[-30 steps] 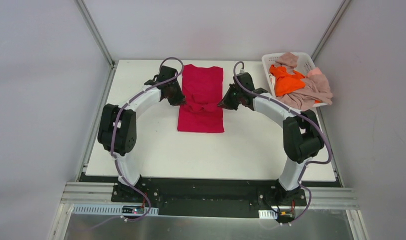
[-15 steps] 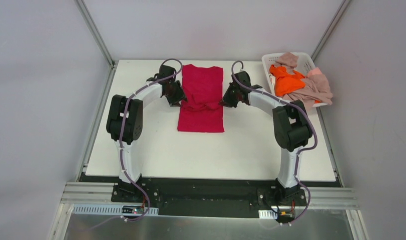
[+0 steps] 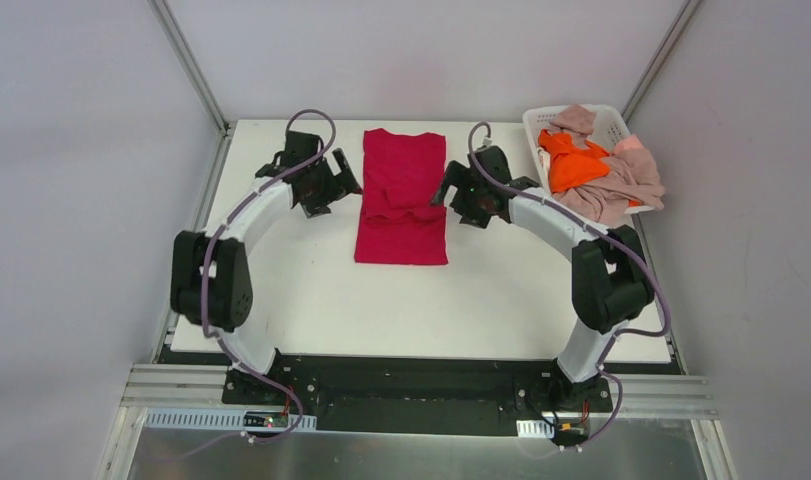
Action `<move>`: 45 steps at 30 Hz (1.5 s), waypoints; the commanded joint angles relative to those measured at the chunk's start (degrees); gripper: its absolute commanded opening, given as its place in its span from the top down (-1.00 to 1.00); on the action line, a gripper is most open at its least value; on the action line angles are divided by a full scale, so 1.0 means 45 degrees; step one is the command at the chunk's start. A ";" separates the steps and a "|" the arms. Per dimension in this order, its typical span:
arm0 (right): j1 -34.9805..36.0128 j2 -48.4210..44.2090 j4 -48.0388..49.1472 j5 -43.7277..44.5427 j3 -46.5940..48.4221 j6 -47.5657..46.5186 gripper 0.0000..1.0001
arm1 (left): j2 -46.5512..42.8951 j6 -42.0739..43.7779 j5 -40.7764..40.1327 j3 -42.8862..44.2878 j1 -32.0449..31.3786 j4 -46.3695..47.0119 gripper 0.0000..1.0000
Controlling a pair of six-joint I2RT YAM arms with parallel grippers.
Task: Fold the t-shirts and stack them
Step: Fold the folded rectangular tshirt in 1/3 of the way
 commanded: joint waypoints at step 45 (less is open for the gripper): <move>0.1024 0.2032 0.0262 0.1289 0.4022 -0.2715 -0.99 | -0.5016 -0.1183 -0.0497 -0.6545 -0.0333 0.0622 -0.91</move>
